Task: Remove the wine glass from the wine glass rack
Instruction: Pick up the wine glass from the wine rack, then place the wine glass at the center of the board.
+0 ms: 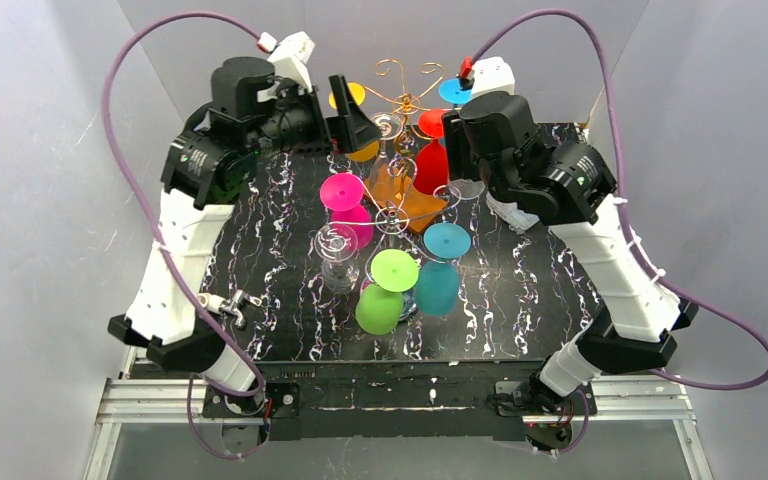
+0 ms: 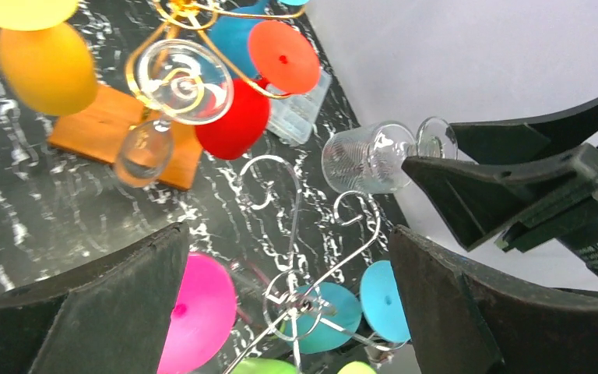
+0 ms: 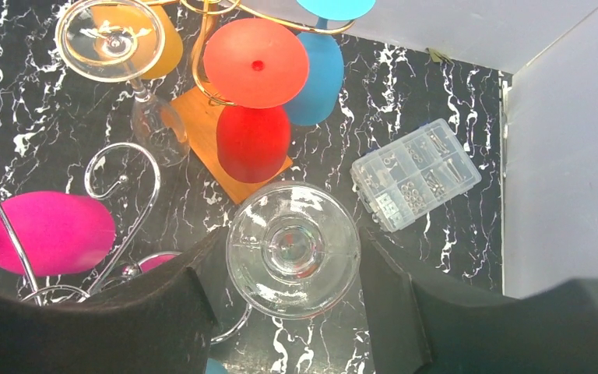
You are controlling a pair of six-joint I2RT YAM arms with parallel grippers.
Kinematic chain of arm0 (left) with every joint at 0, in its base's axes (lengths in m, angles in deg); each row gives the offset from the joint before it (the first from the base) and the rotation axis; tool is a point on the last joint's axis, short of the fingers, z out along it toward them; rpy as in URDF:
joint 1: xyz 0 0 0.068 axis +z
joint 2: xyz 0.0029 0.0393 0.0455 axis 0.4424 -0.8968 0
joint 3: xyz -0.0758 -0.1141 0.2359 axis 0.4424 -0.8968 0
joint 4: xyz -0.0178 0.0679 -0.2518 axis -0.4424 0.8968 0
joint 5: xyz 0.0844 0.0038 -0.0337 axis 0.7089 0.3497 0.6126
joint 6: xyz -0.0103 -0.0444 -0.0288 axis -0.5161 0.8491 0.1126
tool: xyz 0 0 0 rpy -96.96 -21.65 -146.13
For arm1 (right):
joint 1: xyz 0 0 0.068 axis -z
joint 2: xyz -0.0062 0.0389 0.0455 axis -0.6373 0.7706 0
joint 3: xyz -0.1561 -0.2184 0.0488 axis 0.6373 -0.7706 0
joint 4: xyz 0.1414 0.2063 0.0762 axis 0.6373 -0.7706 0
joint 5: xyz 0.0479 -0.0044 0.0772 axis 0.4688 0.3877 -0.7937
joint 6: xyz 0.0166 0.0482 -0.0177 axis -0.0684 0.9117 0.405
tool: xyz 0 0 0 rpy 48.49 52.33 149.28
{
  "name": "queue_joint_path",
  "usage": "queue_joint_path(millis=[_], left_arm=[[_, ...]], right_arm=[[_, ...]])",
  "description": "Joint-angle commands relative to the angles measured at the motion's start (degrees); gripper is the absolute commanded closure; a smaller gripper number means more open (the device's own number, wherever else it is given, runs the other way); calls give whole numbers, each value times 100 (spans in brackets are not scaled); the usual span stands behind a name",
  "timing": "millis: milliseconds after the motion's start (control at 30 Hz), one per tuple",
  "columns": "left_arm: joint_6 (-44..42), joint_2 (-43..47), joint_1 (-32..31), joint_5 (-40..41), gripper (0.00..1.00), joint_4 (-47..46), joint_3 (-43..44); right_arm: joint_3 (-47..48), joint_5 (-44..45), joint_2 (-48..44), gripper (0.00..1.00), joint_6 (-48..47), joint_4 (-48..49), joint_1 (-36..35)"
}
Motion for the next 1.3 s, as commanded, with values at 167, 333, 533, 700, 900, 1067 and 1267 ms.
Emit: queue_joint_path(millis=[167, 333, 533, 700, 900, 1067, 1267], left_arm=[[258, -499, -607, -102, 1, -368, 270], [293, -530, -698, -117, 1, -396, 133], [444, -758, -1013, -144, 6, -536, 355], [317, -656, -1179, 72, 7, -622, 189], [247, -456, -1218, 125, 7, -693, -46], [474, -366, -1227, -26, 8, -905, -305], [1011, -373, -1231, -136, 13, -1131, -406]], right_arm=[[-56, 419, -510, 62, 138, 139, -6], [-180, 549, -731, 62, 285, -24, -6], [-265, 587, -916, 62, 385, -35, -6], [-289, 555, -1018, 62, 468, -168, -6], [-203, 311, -1191, 62, 602, -398, -6], [85, 7, -1185, 62, 663, -302, -6], [395, -209, -992, 62, 669, -56, -6]])
